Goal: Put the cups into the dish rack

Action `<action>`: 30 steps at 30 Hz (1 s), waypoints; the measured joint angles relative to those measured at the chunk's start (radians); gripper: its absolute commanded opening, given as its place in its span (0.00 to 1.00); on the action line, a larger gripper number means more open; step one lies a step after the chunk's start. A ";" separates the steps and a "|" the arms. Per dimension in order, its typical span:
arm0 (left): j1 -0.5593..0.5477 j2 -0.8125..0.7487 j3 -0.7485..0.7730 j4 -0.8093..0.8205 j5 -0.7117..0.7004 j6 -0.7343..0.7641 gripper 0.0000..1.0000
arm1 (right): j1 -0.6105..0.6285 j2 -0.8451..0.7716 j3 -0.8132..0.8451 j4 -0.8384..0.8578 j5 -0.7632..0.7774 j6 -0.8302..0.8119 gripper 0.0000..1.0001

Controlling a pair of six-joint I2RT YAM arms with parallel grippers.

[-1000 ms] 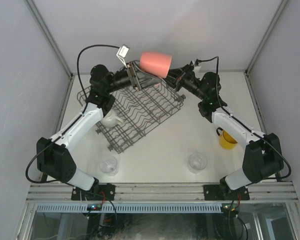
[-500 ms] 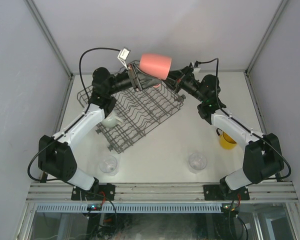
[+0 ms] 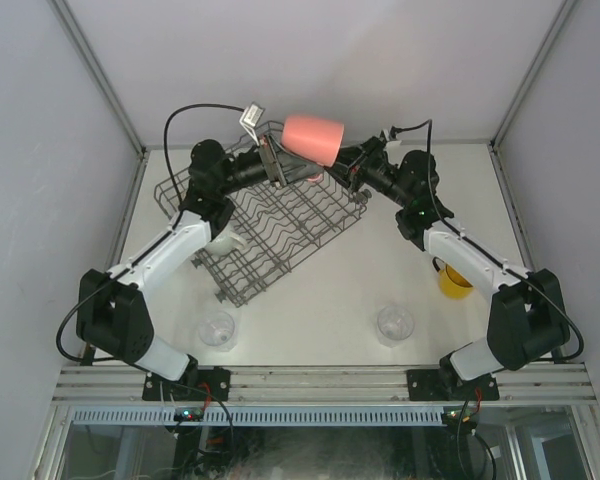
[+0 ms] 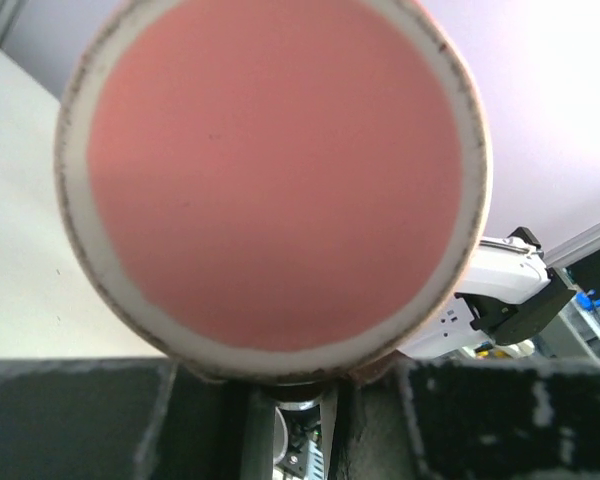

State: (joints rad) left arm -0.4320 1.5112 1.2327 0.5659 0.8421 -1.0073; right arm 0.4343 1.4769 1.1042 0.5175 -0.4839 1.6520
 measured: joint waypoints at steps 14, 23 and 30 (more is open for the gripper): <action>-0.047 -0.143 -0.101 -0.295 -0.120 0.058 0.00 | -0.095 -0.048 -0.129 -0.127 -0.096 -0.240 0.58; -0.046 -0.330 -0.102 -0.465 -0.203 0.148 0.00 | -0.134 0.082 0.022 -0.484 0.058 -0.785 0.63; -0.008 -0.432 -0.123 -0.541 -0.218 0.182 0.00 | -0.005 0.256 0.352 -0.743 0.330 -1.220 0.63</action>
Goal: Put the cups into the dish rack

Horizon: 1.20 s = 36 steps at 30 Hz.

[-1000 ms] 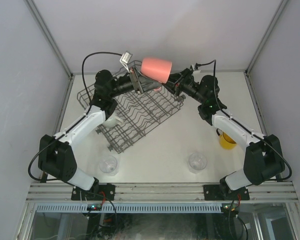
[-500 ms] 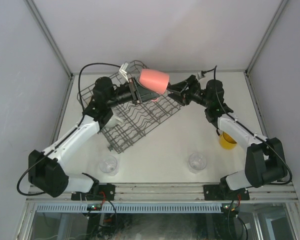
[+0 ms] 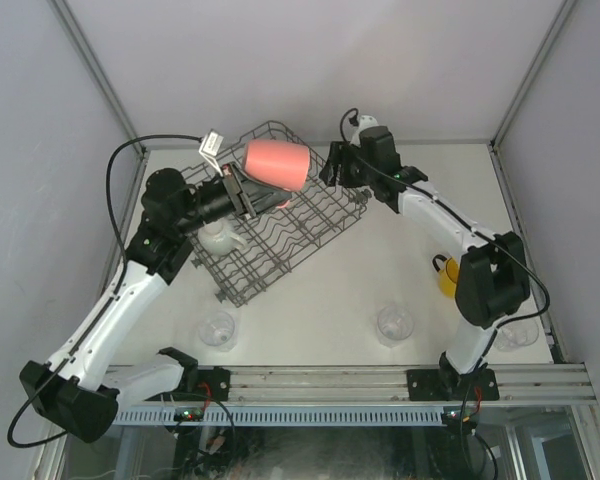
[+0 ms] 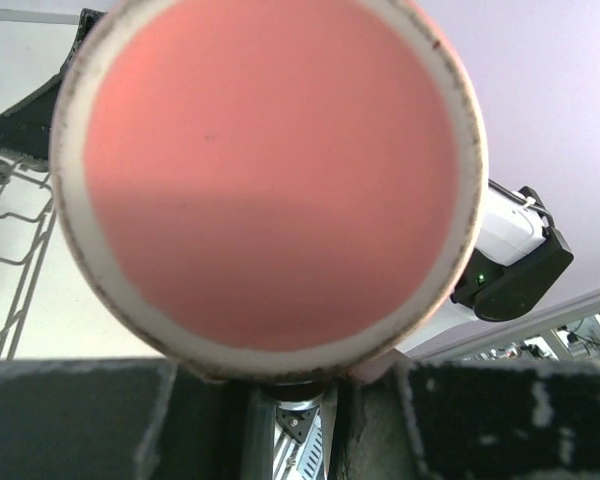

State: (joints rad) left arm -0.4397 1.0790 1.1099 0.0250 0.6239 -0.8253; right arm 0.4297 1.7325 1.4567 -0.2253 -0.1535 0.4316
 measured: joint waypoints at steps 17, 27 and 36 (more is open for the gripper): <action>0.119 -0.100 -0.099 -0.057 -0.013 0.005 0.00 | -0.012 0.285 0.334 -0.282 0.224 -0.304 0.62; 0.180 -0.106 -0.120 -0.048 0.013 -0.002 0.00 | -0.076 0.424 0.417 -0.319 0.169 -0.316 0.59; 0.216 -0.086 -0.121 -0.019 0.044 -0.005 0.00 | -0.078 0.491 0.454 -0.350 0.129 -0.311 0.52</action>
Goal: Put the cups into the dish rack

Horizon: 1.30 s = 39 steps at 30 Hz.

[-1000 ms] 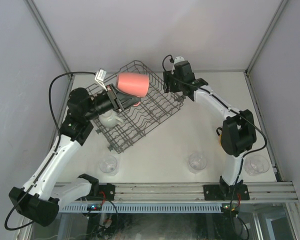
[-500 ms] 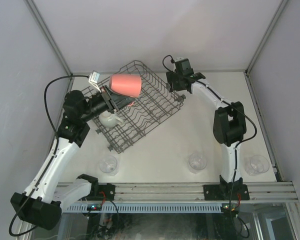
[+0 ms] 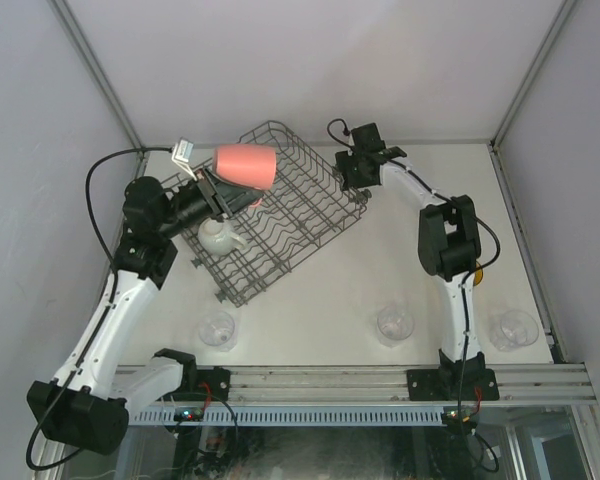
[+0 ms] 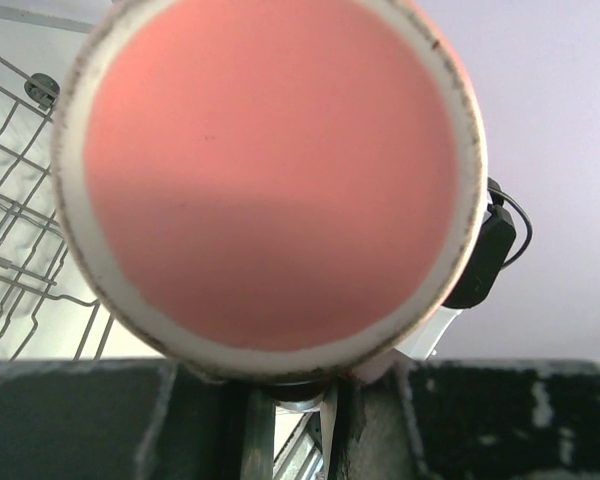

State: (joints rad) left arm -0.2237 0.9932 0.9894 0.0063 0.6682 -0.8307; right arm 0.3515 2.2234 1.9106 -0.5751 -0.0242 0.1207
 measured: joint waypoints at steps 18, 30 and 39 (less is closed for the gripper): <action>0.018 0.032 0.000 -0.008 0.019 -0.003 0.00 | -0.006 -0.130 -0.272 0.119 -0.081 0.148 0.00; 0.014 0.034 -0.012 -0.200 -0.095 0.060 0.00 | -0.001 -0.409 -0.645 0.188 -0.051 0.364 0.00; -0.047 0.018 -0.006 -0.526 -0.504 0.110 0.00 | 0.043 -0.480 -0.703 0.156 0.033 0.445 0.37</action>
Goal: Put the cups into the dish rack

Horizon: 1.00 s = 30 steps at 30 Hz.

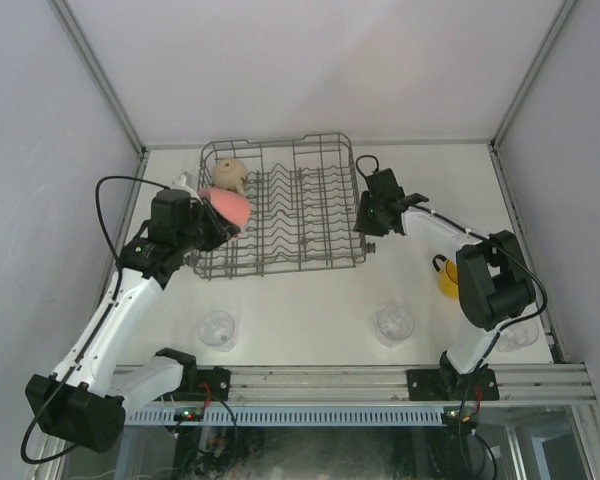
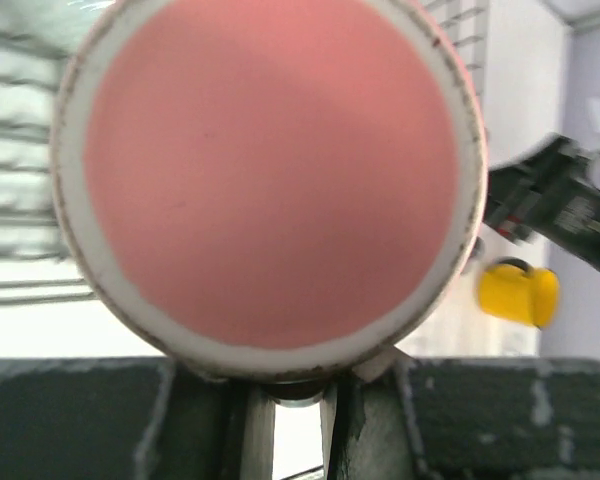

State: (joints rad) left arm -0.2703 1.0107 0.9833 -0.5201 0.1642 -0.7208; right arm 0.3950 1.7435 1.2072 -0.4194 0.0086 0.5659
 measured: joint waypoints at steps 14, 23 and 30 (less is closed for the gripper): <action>-0.077 0.211 0.124 -0.283 -0.485 -0.089 0.00 | 0.008 -0.245 -0.110 -0.039 0.093 0.076 0.73; -0.089 0.348 0.137 -0.278 -0.561 -0.206 0.00 | -0.024 -0.356 -0.179 -0.064 0.093 0.073 0.74; -0.127 0.451 0.161 -0.258 -0.573 -0.266 0.00 | -0.097 -0.422 -0.233 -0.063 0.064 0.068 0.74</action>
State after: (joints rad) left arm -0.3973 1.4616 1.1439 -0.7784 -0.4091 -0.9863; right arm 0.2985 1.3212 0.9745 -0.4824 0.0727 0.6334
